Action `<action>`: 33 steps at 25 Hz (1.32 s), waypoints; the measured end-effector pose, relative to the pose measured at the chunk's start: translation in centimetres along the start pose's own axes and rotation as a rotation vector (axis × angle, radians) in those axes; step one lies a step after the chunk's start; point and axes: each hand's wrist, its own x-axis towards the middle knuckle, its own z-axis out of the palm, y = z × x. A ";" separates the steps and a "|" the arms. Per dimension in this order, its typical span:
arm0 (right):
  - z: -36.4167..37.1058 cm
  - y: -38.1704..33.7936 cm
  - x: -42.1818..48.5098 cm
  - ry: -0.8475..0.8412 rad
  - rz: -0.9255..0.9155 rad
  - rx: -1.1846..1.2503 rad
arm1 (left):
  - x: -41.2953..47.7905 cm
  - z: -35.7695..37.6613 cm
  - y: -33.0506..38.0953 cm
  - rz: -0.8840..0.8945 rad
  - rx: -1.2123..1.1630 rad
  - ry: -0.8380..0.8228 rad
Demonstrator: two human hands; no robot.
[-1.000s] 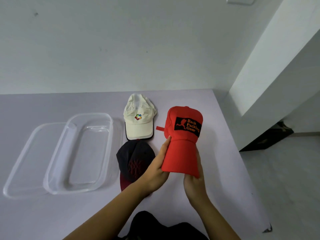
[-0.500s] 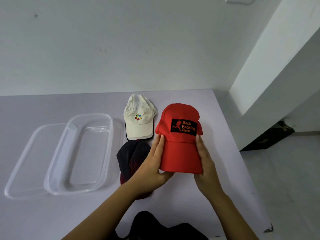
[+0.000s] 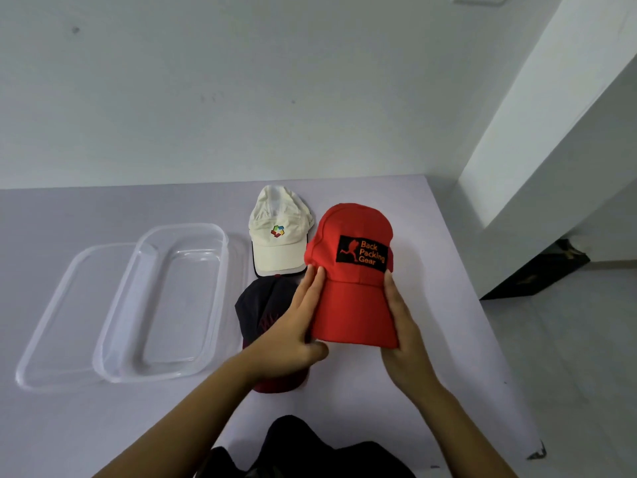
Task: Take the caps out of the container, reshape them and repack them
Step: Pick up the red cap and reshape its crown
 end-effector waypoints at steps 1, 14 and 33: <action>-0.8 0.6 0.2 -0.019 -0.005 -0.095 | 0.2 -0.6 0.0 -0.059 -0.029 -0.067; -1.8 1.2 -2.0 -0.237 -0.093 -0.531 | 3.6 -5.6 0.4 -0.182 -0.969 0.042; -3.2 -3.7 3.9 -0.240 0.171 0.410 | 3.3 -4.8 3.0 -0.215 -0.650 -0.202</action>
